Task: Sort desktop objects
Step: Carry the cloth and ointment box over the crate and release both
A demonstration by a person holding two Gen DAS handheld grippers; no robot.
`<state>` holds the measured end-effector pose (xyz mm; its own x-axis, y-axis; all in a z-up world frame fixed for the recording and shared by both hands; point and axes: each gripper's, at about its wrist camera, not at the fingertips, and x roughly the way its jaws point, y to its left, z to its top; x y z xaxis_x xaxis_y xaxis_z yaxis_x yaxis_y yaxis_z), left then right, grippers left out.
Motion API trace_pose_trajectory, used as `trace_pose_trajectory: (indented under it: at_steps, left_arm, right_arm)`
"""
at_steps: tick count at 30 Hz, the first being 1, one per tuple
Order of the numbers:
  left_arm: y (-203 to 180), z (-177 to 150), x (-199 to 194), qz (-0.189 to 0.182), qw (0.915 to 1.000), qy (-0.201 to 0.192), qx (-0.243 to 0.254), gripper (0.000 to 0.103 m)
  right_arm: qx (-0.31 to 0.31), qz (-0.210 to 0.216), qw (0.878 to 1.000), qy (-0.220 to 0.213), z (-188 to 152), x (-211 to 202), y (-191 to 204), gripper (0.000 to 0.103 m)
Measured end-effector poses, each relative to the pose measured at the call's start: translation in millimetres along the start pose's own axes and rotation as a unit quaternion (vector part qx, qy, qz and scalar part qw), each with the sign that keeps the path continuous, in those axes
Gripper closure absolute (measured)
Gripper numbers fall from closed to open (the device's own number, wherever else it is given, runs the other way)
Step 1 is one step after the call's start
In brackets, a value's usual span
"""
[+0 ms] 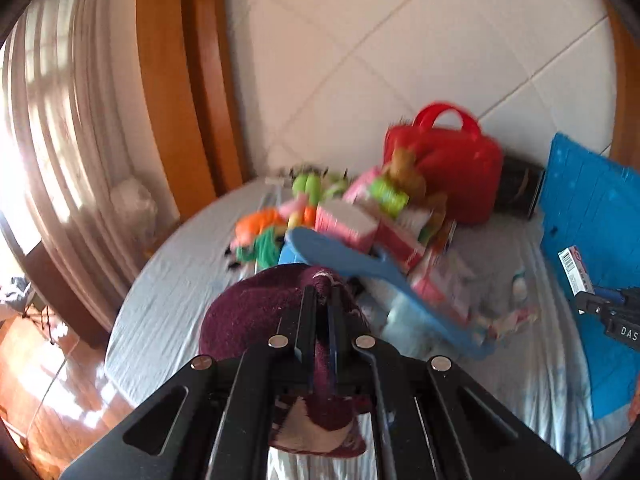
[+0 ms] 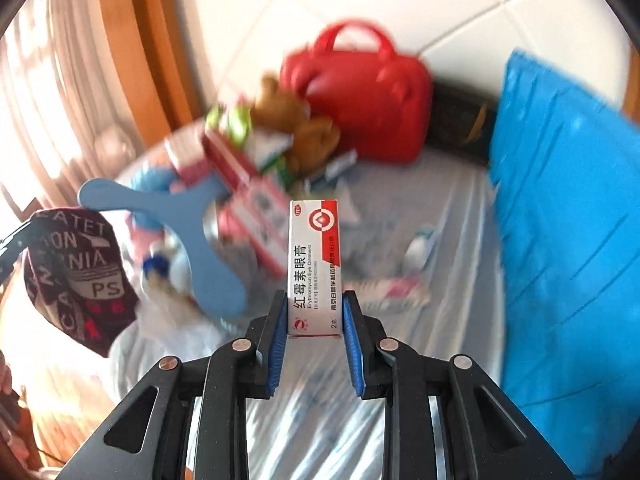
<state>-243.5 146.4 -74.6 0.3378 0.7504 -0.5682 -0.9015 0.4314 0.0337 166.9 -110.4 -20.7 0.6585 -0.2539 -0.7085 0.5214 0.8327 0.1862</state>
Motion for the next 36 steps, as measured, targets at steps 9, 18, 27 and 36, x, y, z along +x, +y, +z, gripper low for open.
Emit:
trace_pose_trajectory:
  at_steps: [9, 18, 27, 36]
  left_arm:
    - [-56.5, 82.7, -36.4, -0.066, 0.9913, -0.11, 0.029, 0.098]
    - [-179.3, 147.8, -73.9, -0.219, 0.9613, -0.152, 0.072, 0.098]
    - [-329.9, 193.2, -105.7, -0.341, 0.9248, -0.127, 0.11, 0.098]
    - [-486.3, 150.9, -44.7, -0.328, 0.9155, 0.036, 0.23, 0.098]
  right_arm:
    - [0.024, -0.039, 0.993, -0.105, 38.8, -77.7, -48.5, 0.077]
    - [0.066, -0.131, 0.973, -0.178, 43.8, -186.1, -118.5, 0.077]
    - [0.09, -0.21, 0.963, -0.145, 36.6, -228.7, -222.5, 0.077]
    - [0.133, -0.192, 0.971, -0.049, 33.7, -187.3, -327.4, 0.077]
